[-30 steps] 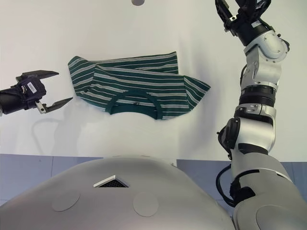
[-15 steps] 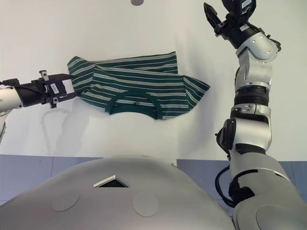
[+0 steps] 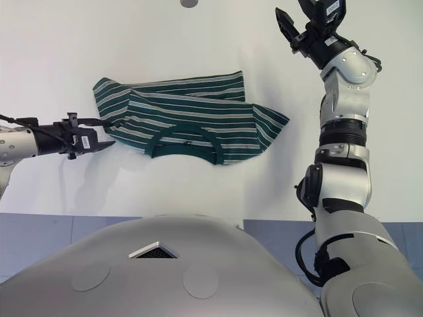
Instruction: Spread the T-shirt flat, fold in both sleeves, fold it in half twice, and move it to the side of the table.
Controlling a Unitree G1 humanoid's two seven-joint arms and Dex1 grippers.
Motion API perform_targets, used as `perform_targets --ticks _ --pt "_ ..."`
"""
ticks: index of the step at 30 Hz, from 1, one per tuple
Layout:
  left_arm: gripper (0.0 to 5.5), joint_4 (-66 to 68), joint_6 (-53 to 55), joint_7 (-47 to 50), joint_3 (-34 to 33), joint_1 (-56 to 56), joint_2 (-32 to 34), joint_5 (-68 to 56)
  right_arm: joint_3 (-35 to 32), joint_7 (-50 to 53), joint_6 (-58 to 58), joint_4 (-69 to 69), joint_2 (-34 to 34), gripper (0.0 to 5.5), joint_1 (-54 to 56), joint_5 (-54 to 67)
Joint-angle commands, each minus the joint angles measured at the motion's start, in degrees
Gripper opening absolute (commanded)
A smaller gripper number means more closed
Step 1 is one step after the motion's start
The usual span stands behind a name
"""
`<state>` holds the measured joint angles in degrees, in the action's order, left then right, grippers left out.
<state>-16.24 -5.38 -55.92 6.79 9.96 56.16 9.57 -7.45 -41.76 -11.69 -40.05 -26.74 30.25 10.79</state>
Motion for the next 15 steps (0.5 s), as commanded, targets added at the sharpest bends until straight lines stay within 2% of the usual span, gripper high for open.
perform_targets --ticks 1,10,12,14,15 --pt "2.01 0.56 -1.31 0.48 1.31 -1.54 -0.61 1.00 0.62 -0.37 0.09 -0.01 0.07 2.48 -0.44 -0.58" --pt "0.49 -0.09 -1.40 -1.44 0.54 -1.37 0.82 -0.47 1.03 -1.43 1.35 1.61 0.08 2.48 -1.82 0.38" --pt "0.10 -0.08 -1.39 -1.92 -0.24 -1.17 1.53 -0.74 2.56 -8.35 7.24 8.22 -1.12 2.48 -5.42 3.73" --pt "0.02 -1.47 -0.32 -2.90 -1.95 -0.28 2.74 -2.22 5.19 -19.65 16.60 22.54 -7.59 2.48 -13.18 8.71" --pt "0.02 -2.46 0.32 -3.48 -3.08 0.45 3.31 -3.17 5.60 -25.75 21.83 30.75 -12.94 2.48 -18.14 12.02"
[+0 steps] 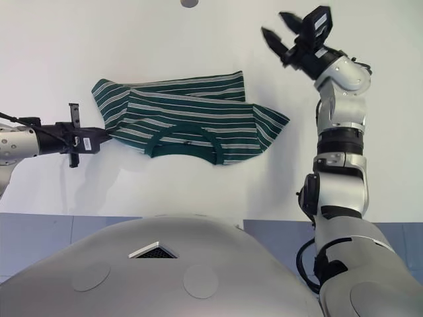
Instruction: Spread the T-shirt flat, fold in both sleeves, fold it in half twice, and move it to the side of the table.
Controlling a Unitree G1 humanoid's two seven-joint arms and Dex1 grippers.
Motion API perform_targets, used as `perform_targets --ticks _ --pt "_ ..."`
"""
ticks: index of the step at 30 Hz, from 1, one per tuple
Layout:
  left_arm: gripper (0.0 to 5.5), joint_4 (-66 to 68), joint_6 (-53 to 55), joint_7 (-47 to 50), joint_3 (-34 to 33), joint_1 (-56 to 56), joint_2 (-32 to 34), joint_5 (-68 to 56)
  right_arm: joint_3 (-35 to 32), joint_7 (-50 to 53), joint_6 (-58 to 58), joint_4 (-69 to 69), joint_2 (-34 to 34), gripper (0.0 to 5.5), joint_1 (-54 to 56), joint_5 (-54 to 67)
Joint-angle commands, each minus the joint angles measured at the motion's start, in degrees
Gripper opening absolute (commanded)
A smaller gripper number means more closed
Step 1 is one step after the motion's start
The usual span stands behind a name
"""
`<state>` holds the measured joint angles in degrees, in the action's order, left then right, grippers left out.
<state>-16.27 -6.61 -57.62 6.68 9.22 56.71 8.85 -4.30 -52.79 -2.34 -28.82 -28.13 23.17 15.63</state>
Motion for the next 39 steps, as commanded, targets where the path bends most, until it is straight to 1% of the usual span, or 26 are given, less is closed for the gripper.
perform_targets --ticks 1,2,3,4,5,9,11,16,19,22,25,28,30,31,32,34,35,37,39 --pt "0.02 -3.46 2.29 -2.36 -4.10 1.98 3.26 -3.42 2.44 -20.42 16.17 26.43 -17.26 2.48 -15.87 9.17" --pt "0.02 -4.33 2.99 -2.80 -5.12 2.97 3.73 -4.24 2.62 -25.30 16.86 31.25 -22.97 2.48 -20.54 8.64" --pt "0.02 -5.24 3.74 -3.10 -6.40 4.37 4.01 -5.12 4.27 -28.90 14.08 33.44 -27.63 2.48 -24.08 5.09" --pt "0.02 -6.04 4.55 -3.37 -7.45 5.49 4.10 -5.95 5.82 -31.05 11.87 34.71 -30.27 2.48 -26.42 2.21" --pt "0.02 -6.55 5.21 -3.54 -8.14 6.09 4.15 -6.50 7.02 -32.12 11.13 35.80 -31.34 2.48 -27.68 0.94" --pt "0.02 -6.26 5.70 -3.41 -7.44 6.02 3.69 -5.92 11.28 -31.53 7.76 36.97 -30.59 2.48 -28.31 -2.82" --pt "0.02 -6.12 5.69 -3.58 -6.71 5.89 3.42 -5.85 12.94 -29.07 4.99 36.14 -28.55 2.48 -27.06 -5.19" --pt "0.02 -5.07 5.40 -3.70 -6.99 5.55 3.79 -6.14 14.20 -24.96 1.03 33.81 -25.40 2.48 -24.00 -8.26" --pt "0.02 -4.73 5.34 -3.40 -6.39 5.39 3.37 -5.81 15.74 -24.84 0.30 32.07 -25.23 2.48 -23.20 -9.95" --pt "0.00 -4.40 5.56 -3.10 -5.64 4.64 2.86 -5.62 16.92 -26.62 1.53 31.33 -26.00 1.87 -22.78 -9.57" --pt "0.00 -3.94 5.60 -2.82 -5.48 4.12 2.83 -5.62 17.00 -26.59 2.67 31.50 -25.17 1.31 -21.64 -8.67" --pt "0.00 -3.85 5.73 -2.47 -5.39 3.95 2.60 -5.59 18.30 -25.69 1.00 29.88 -24.98 0.64 -21.23 -11.33" --pt "0.00 -3.94 5.79 -2.32 -5.68 4.20 2.60 -5.65 18.96 -25.95 0.99 29.70 -25.48 0.43 -21.40 -11.73" --pt "0.00 -3.96 5.79 -2.29 -5.82 4.30 2.63 -5.70 19.15 -26.24 1.37 30.10 -25.66 0.17 -21.56 -11.25" --pt "0.00 -3.91 5.87 -2.16 -5.92 4.26 2.57 -5.73 19.38 -26.75 1.83 30.41 -25.72 0.05 -21.71 -10.70" --pt "0.00 -3.49 6.01 -1.87 -6.46 4.37 2.50 -6.01 19.02 -28.25 4.04 32.07 -25.84 0.05 -22.31 -7.91" --pt "0.00 -3.44 6.41 -1.95 -7.23 4.62 2.54 -6.80 17.90 -29.33 7.35 33.94 -26.03 0.05 -22.13 -4.43" --pt "0.00 -4.57 9.69 -3.32 -10.82 5.31 3.20 -10.98 14.09 -32.43 16.78 38.07 -27.58 0.05 -20.02 5.02" --pt "0.00 -6.07 15.30 -6.19 -16.38 5.37 4.64 -17.65 10.34 -35.78 24.38 38.25 -29.52 0.05 -14.20 12.37"
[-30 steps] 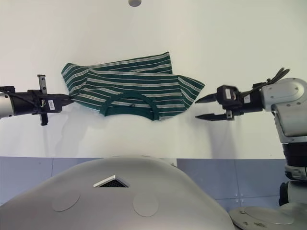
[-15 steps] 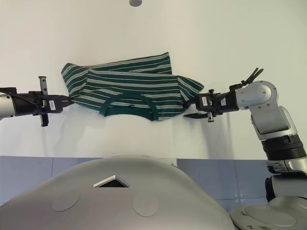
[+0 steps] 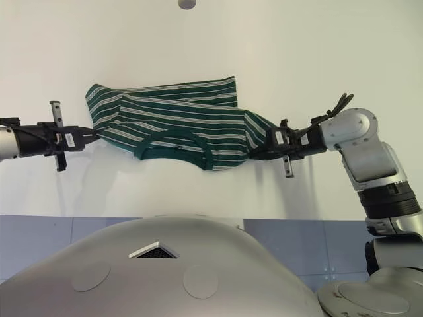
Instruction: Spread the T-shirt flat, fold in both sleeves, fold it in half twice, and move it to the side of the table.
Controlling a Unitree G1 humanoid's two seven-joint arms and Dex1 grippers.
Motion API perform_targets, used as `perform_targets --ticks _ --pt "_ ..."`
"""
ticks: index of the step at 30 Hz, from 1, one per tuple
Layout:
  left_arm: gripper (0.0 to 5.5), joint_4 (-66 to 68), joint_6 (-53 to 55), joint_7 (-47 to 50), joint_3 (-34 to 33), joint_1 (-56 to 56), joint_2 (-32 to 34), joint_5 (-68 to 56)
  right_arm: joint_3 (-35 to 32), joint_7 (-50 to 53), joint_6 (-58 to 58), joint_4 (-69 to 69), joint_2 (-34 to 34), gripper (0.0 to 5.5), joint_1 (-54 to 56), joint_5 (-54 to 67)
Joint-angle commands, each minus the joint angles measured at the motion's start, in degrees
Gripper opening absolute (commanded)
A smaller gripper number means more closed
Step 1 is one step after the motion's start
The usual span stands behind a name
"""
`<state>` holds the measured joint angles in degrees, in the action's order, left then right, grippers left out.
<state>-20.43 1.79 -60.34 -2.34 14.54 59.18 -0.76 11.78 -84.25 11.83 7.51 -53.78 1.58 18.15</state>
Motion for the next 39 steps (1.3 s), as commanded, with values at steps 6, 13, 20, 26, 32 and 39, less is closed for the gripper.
perform_targets --ticks 6,13,20,26,32,39 --pt "0.00 -1.86 22.45 -13.89 -17.43 -7.38 7.26 -28.61 -9.56 -7.75 21.84 -10.67 -1.25 0.05 32.02 19.80" --pt "0.00 18.04 13.12 -4.65 -7.23 -34.48 1.06 -19.29 -9.87 6.49 14.02 -32.02 11.02 0.05 49.89 10.78" --pt "0.00 55.89 -2.29 6.83 3.02 -75.38 -9.49 -2.60 -12.38 21.58 -5.35 -62.75 20.09 0.05 74.25 -0.61" --pt "0.00 75.57 -12.76 11.11 5.53 -92.54 -11.80 4.44 -17.04 27.44 -13.92 -75.12 20.39 0.05 85.24 -3.21" --pt "0.00 62.74 -11.37 -0.14 2.56 -80.01 -8.62 -1.88 -19.11 13.56 -11.87 -70.08 18.64 0.05 76.55 -1.35" --pt "0.00 27.09 4.52 -6.30 -6.89 -47.95 -1.00 -13.17 -21.07 7.17 5.01 -41.89 16.18 0.05 57.57 6.72"
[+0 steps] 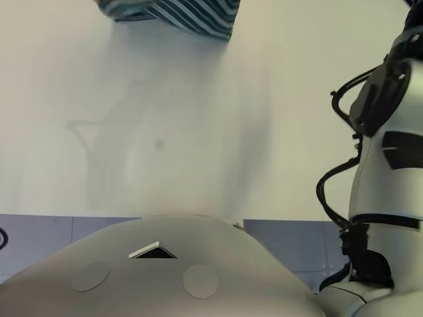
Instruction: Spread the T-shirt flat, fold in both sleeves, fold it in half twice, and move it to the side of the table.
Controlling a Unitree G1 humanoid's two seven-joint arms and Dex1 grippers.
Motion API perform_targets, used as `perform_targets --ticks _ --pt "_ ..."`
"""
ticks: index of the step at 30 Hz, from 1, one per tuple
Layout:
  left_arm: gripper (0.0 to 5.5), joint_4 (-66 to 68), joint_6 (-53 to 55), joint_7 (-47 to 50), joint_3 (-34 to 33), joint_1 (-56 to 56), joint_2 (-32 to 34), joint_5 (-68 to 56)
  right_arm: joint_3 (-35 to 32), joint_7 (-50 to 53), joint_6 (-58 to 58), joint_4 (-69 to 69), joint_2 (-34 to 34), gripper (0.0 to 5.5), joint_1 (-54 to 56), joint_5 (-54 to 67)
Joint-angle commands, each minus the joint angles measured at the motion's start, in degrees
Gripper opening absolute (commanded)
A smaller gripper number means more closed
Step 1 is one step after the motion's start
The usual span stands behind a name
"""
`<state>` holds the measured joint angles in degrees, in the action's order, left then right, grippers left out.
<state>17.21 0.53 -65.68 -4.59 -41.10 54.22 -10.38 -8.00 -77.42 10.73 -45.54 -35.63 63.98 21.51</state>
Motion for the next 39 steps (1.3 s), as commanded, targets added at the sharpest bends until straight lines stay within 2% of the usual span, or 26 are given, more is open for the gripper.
perform_targets --ticks 1,6,11,20,26,29,33,37,39 --pt "0.00 -14.01 8.12 -0.95 -6.05 10.22 4.36 -5.06 -1.72 0.93 8.13 14.23 -2.35 0.05 -6.41 4.21" --pt "0.00 -25.16 15.85 -0.08 -10.80 17.11 5.15 -10.92 -2.95 2.37 15.17 23.89 -4.67 0.05 -10.76 7.63" --pt "0.00 -19.68 18.24 4.79 -9.42 4.57 4.16 -10.98 -3.24 5.98 11.81 15.86 -3.97 0.05 -0.36 6.26" --pt "0.00 6.77 9.62 6.64 2.56 -26.60 1.09 1.19 -3.33 13.59 -2.08 -9.07 -2.82 0.05 19.79 -0.45" --pt "0.00 30.78 -1.25 9.08 9.08 -42.39 -3.67 11.70 -1.87 15.46 -6.95 -17.34 -1.10 0.05 24.68 -5.16" --pt "0.00 37.82 -5.20 9.00 9.66 -46.37 -4.83 13.81 -1.66 14.49 -7.82 -19.69 0.60 0.05 24.95 -6.14" --pt "0.00 35.65 -6.71 3.19 9.06 -41.83 -3.93 12.52 -2.55 11.56 -7.35 -19.24 0.97 0.05 22.84 -5.64" --pt "0.00 21.09 -1.95 -4.67 6.60 -27.36 -0.09 7.44 -3.03 5.82 -3.77 -14.86 0.24 0.05 17.56 -3.99" --pt "0.00 10.04 3.41 -6.76 3.66 -17.70 2.25 3.41 -2.88 1.32 0.86 -7.22 0.26 0.05 11.12 -1.58"
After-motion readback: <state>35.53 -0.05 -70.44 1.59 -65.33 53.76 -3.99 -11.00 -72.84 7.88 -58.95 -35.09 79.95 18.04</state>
